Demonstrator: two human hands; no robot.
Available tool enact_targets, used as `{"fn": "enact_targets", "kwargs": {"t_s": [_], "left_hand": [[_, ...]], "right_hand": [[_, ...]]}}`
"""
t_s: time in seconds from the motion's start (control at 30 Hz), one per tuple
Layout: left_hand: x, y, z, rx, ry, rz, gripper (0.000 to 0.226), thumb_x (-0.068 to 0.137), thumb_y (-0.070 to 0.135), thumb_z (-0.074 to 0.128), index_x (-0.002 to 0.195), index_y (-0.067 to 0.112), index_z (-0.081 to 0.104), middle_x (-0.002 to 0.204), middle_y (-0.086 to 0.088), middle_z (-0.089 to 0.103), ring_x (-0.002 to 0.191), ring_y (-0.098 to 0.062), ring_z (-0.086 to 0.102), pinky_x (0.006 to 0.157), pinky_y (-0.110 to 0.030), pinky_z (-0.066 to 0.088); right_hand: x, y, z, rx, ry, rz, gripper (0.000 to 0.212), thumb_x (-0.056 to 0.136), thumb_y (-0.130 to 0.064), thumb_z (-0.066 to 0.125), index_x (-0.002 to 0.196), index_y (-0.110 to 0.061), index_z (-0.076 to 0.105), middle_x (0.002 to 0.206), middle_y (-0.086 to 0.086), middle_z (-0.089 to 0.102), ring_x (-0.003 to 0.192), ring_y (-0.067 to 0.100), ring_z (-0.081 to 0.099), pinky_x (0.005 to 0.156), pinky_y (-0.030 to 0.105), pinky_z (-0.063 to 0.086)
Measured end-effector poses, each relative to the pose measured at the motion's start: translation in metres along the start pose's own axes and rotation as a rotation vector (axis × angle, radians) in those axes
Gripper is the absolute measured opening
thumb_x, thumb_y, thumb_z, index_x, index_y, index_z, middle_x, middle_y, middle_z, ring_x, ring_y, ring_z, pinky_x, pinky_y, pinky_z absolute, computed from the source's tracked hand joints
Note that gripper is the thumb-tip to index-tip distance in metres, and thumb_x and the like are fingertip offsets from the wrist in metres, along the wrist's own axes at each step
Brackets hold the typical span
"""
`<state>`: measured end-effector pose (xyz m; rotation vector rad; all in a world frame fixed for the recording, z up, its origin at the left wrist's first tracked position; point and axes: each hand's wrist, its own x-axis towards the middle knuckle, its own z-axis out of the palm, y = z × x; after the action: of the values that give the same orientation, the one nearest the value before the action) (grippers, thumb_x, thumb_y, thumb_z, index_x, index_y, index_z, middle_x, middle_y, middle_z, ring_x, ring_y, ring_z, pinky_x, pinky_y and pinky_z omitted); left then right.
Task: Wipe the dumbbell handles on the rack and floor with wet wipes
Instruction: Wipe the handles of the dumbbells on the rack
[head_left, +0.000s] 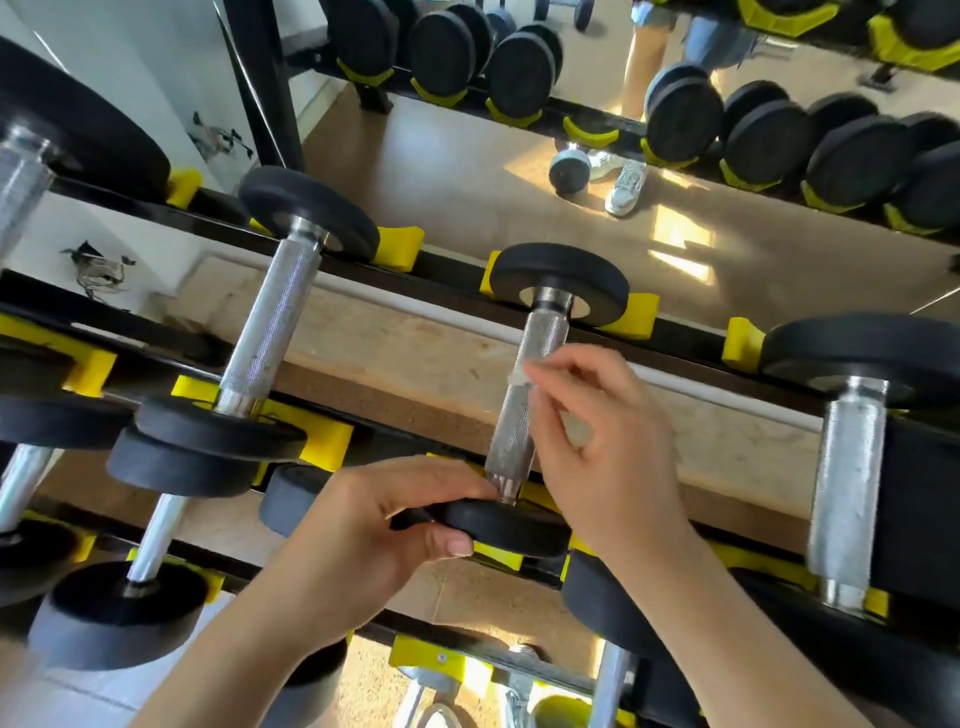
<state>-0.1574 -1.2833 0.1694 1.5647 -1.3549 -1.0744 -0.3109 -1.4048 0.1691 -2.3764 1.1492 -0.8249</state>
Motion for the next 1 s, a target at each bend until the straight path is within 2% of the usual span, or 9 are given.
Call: {"fn": "enact_targets", "kwargs": {"t_s": [0.1,0.17,0.27,0.37,0.47,0.63,0.77,0.93,1.0], "left_hand": [[-0.001,0.004,0.011,0.343,0.104,0.099,0.041,0.072,0.032,0.073,0.110,0.043,0.066,0.107,0.024,0.060,0.109,-0.003,0.050,0.086,-0.019,0.042],[-0.002,0.012,0.020,0.543,0.147,0.184,0.040,0.069,0.030,0.077,0.108,0.038,0.069,0.101,0.016,0.060,0.099,-0.006,0.050,0.079,-0.019,0.043],[-0.004,0.028,0.031,0.723,0.092,0.228,0.047,0.061,0.017,0.088,0.104,0.028,0.071,0.091,0.004,0.063,0.083,-0.017,0.059,0.058,-0.029,0.055],[-0.007,0.043,0.042,0.876,0.046,0.196,0.054,0.049,0.011,0.083,0.100,0.026,0.072,0.086,0.002,0.064,0.078,-0.021,0.062,0.048,-0.029,0.054],[-0.005,0.046,0.056,0.967,0.064,0.149,0.049,0.051,0.019,0.086,0.097,0.025,0.071,0.083,-0.001,0.066,0.074,-0.024,0.062,0.043,-0.032,0.053],[-0.002,0.046,0.061,0.969,0.118,0.164,0.015,0.069,0.016,0.073,0.080,0.025,0.071,0.073,0.002,0.061,0.065,-0.020,0.059,0.040,-0.029,0.049],[-0.003,0.037,0.059,0.930,0.130,0.195,0.034,0.061,0.009,0.084,0.091,0.020,0.072,0.078,0.002,0.065,0.067,-0.021,0.063,0.039,-0.031,0.051],[-0.001,0.024,0.027,0.705,0.059,0.271,0.032,0.068,0.016,0.073,0.100,0.021,0.074,0.094,0.010,0.069,0.080,-0.010,0.068,0.058,-0.026,0.058],[0.002,0.016,0.017,0.507,0.060,0.208,0.038,0.070,0.014,0.074,0.106,0.027,0.073,0.102,0.017,0.069,0.086,0.000,0.066,0.070,-0.018,0.055]], "right_hand": [[0.021,0.011,-0.002,-0.009,0.049,0.046,0.018,0.087,-0.020,0.069,0.102,-0.013,0.074,0.102,0.001,0.065,0.086,0.004,0.055,0.075,0.009,0.043],[0.034,0.018,-0.001,0.000,0.146,0.076,0.011,0.086,-0.013,0.070,0.096,-0.013,0.076,0.092,0.002,0.063,0.080,0.004,0.052,0.069,0.006,0.039],[0.001,0.014,-0.002,-0.018,0.071,0.072,0.010,0.086,-0.008,0.069,0.092,-0.012,0.075,0.084,-0.002,0.057,0.072,0.004,0.050,0.062,0.010,0.041],[-0.009,0.014,-0.006,-0.027,0.005,-0.050,0.010,0.085,-0.005,0.067,0.087,-0.011,0.074,0.082,0.001,0.060,0.069,0.009,0.054,0.058,0.018,0.044],[0.035,0.024,-0.004,-0.052,0.167,0.019,0.012,0.082,0.000,0.068,0.082,-0.011,0.073,0.079,0.003,0.059,0.068,0.014,0.055,0.057,0.027,0.046],[-0.009,0.011,-0.006,-0.010,0.033,-0.065,0.011,0.078,-0.002,0.067,0.082,-0.010,0.075,0.075,0.003,0.063,0.065,0.014,0.057,0.052,0.017,0.041],[0.043,0.026,-0.006,-0.035,0.176,-0.027,0.009,0.082,-0.002,0.069,0.081,-0.009,0.074,0.074,0.005,0.061,0.066,0.016,0.056,0.055,0.026,0.046],[-0.004,0.007,-0.007,0.018,-0.066,-0.183,0.013,0.084,-0.013,0.062,0.084,-0.011,0.075,0.076,0.001,0.061,0.067,0.010,0.054,0.058,0.012,0.039],[0.021,0.014,-0.007,-0.012,-0.013,-0.188,0.011,0.080,-0.007,0.066,0.087,-0.009,0.075,0.078,0.004,0.063,0.069,0.014,0.058,0.058,0.018,0.046]]}}
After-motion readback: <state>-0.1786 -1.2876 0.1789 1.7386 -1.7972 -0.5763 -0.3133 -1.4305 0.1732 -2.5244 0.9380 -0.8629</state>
